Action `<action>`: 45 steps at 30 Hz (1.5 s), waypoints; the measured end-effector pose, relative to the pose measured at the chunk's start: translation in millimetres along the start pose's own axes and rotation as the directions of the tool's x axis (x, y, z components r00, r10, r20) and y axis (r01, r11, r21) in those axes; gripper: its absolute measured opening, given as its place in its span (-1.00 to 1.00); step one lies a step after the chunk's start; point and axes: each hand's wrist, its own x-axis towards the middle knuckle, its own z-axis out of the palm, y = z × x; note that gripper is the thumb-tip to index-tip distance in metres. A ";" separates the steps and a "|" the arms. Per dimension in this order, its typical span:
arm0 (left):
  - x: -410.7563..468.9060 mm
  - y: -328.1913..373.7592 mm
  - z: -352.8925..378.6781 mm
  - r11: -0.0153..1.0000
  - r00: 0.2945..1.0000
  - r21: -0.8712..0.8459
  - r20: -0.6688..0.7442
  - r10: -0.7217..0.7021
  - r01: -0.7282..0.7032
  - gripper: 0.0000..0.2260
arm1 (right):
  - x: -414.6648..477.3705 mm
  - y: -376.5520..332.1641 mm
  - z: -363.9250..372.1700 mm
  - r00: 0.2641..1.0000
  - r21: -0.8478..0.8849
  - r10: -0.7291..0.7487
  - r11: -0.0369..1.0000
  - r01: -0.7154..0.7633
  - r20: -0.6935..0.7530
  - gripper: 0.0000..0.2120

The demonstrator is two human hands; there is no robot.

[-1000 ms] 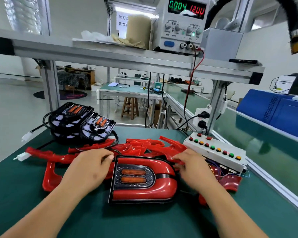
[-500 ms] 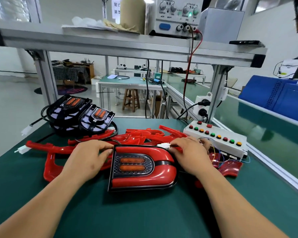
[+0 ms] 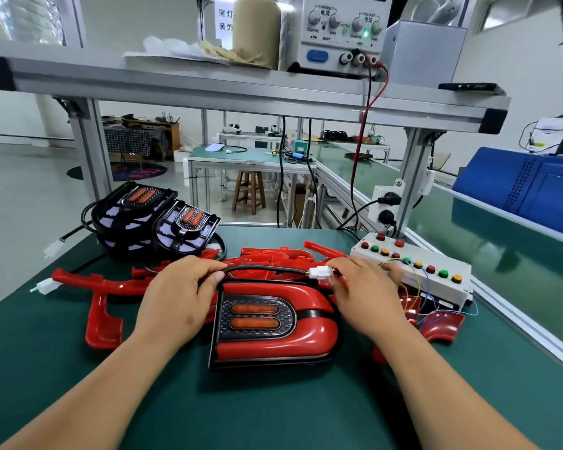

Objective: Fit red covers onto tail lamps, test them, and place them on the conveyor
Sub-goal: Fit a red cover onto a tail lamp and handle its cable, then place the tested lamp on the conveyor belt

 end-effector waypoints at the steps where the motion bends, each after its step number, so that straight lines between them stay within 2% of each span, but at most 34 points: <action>1: 0.4 -0.3 0.5 1.000 1.000 -0.017 -0.009 -0.008 0.008 -0.87 | -0.2 -0.7 0.4 1.000 0.012 -0.003 1.000 0.003 0.005 -0.79; 9: 3.4 -3.7 4.2 0.996 0.999 -0.074 -0.015 -0.048 0.047 -0.86 | 0.7 -0.6 3.5 0.998 0.181 -0.006 0.983 -0.005 0.059 -0.81; 13: 2.6 -4.5 5.1 0.996 0.999 -0.079 -0.009 -0.049 0.048 -0.86 | -0.4 -0.7 4.5 0.999 0.192 0.001 0.981 -0.012 0.053 -0.84; 17: 2.9 -6.1 3.5 0.995 0.998 -0.076 -0.023 -0.059 0.058 -0.86 | 0.7 1.3 4.8 0.999 0.220 0.012 0.975 -0.021 0.045 -0.80; 20: 2.3 -7.3 1.9 0.995 0.997 -0.074 -0.031 -0.067 0.065 -0.86 | 0.2 2.1 2.6 0.996 0.231 0.042 0.971 -0.060 0.080 -0.67; 22: 2.0 -7.9 1.5 0.995 0.997 -0.072 -0.040 -0.073 0.070 -0.86 | 0.4 2.8 1.3 0.989 0.181 0.081 0.978 -0.102 0.121 -0.57; 25: 2.5 -10.0 0.9 0.994 0.995 -0.070 -0.047 -0.093 0.089 -0.86 | 1.9 7.6 1.6 0.969 -0.005 0.160 0.987 -0.162 0.190 -0.46; 29: 0.9 -11.3 0.9 0.992 0.994 -0.078 -0.034 -0.102 0.099 -0.88 | 2.0 10.8 -2.3 0.973 -0.090 0.171 0.983 -0.158 0.154 -0.47; 31: -0.6 -12.0 1.2 0.992 0.995 -0.084 -0.011 -0.099 0.098 -0.87 | 2.0 5.8 -4.2 0.990 -0.023 0.087 0.996 -0.085 0.110 -0.54; 33: -2.0 -12.9 1.5 0.992 0.995 -0.078 0.016 -0.094 0.095 -0.86 | -0.2 -4.5 -5.8 0.994 0.209 -0.005 0.978 -0.018 0.109 -0.59; 35: -2.6 -14.1 1.6 0.993 0.996 -0.070 0.027 -0.090 0.092 -0.86 | -4.9 -16.7 -4.8 0.978 0.412 -0.081 0.911 -0.006 0.193 -0.44; 37: -2.8 -14.7 1.6 0.993 0.996 -0.070 0.026 -0.091 0.092 -0.86 | -9.0 -23.8 -2.7 0.950 0.465 -0.124 0.885 -0.025 0.287 -0.31; 42: -3.0 -15.3 1.0 0.992 0.996 -0.091 0.024 -0.089 0.090 -0.85 | -7.4 -25.9 -1.5 0.908 0.517 -0.100 0.845 -0.138 0.407 -0.63; 45: -3.1 -15.9 0.3 0.991 0.996 -0.099 0.024 -0.083 0.085 -0.85 | -9.2 -27.7 -1.6 0.890 0.568 -0.095 0.799 -0.199 0.445 -0.65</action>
